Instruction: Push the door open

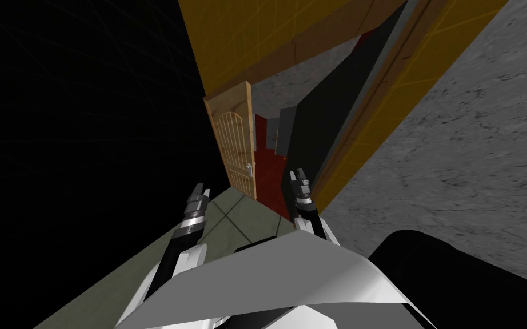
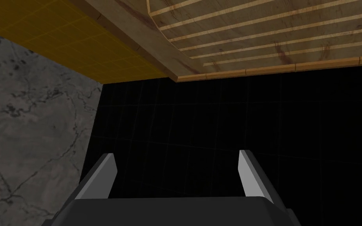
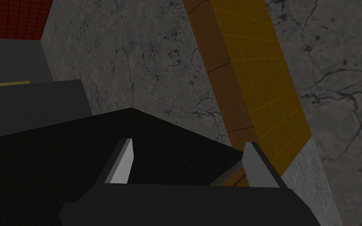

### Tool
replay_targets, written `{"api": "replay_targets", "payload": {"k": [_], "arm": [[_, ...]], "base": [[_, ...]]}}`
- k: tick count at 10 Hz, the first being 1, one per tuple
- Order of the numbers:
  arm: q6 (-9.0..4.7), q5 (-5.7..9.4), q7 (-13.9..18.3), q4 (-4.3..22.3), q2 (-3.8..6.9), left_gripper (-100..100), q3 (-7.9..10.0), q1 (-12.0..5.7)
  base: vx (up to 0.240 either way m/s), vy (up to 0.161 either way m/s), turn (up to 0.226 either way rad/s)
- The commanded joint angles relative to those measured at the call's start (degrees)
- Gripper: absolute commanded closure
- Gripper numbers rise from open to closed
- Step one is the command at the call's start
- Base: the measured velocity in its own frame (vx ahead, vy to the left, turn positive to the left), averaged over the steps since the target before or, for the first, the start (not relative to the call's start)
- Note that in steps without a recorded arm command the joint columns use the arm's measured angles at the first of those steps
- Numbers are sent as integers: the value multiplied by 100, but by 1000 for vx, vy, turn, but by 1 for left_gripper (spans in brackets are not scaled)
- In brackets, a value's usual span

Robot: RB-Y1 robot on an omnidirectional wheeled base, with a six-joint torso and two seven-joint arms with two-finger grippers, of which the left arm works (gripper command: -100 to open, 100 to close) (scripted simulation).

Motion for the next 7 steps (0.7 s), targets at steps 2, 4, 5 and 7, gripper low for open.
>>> {"api": "replay_targets", "payload": {"k": [2, 4, 5, 7], "arm": [[16, 24, 67, 264, 56, -100, -91, -157], [33, 36, 112, 457, 88, -100, -178, -267], [41, 43, 135, 554, 104, -100, -222, -322], [59, 56, 184, 764, 135, -100, -317, -442]], "base": [[118, 60, -77], [83, 54, -74], [89, 60, -78], [93, 77, -101]]}}
